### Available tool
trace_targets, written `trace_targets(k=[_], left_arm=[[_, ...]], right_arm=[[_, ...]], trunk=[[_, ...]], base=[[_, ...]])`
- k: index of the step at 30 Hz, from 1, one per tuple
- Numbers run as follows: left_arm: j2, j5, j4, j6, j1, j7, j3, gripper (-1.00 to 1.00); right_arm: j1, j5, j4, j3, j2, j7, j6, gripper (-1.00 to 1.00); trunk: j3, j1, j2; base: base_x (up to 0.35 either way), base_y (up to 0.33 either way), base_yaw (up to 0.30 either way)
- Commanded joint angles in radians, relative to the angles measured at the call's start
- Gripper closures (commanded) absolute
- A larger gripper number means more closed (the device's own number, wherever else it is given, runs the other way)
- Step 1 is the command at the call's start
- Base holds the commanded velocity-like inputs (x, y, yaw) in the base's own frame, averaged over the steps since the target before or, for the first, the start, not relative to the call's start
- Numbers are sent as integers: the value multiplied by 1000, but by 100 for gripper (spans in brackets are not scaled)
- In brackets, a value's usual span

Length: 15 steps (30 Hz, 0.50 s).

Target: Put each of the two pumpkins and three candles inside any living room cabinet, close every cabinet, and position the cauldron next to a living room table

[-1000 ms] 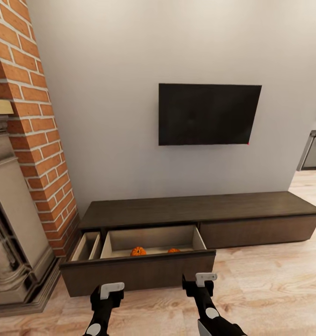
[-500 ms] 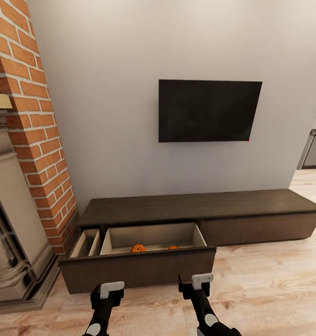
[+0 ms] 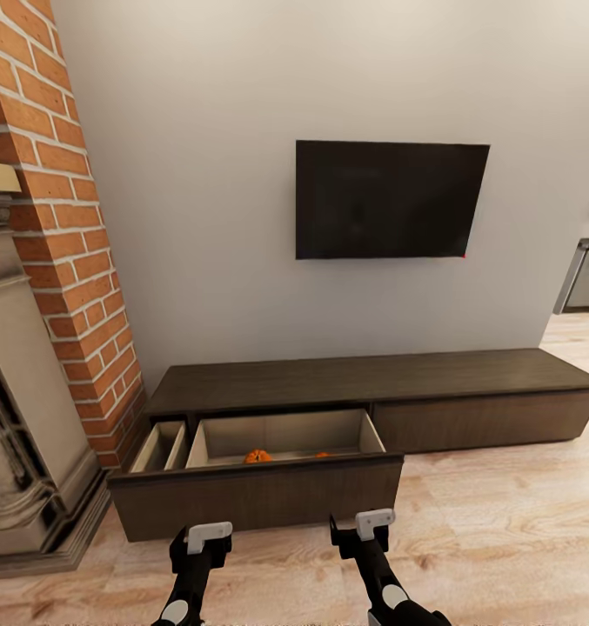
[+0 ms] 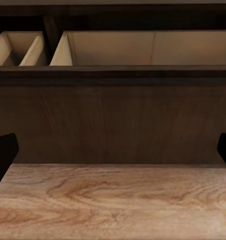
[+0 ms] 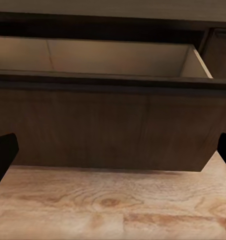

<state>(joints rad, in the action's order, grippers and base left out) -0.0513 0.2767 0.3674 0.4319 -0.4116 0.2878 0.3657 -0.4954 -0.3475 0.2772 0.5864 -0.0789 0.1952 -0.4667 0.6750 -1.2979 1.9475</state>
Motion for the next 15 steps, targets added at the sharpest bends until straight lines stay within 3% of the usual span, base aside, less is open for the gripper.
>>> trace_targets(k=[1,7,15], left_arm=[[1,7,0,4,-1,7,9,-100],[0,7,1,4,-1,8,9,-100],[-1,7,1,4,-1,7,9,-100]], right_arm=[[-1,-5,-1,8,0,7,-3,-100],[-1,-15,-1,4,2,-3,-2,-100],[-1,-22,-8,-5,4,-102,4,-100]], trunk=[[4,-4,8],[23,-27,50],[48,-57,106]], base=[[0,0,0],[0,0,0],[0,0,0]])
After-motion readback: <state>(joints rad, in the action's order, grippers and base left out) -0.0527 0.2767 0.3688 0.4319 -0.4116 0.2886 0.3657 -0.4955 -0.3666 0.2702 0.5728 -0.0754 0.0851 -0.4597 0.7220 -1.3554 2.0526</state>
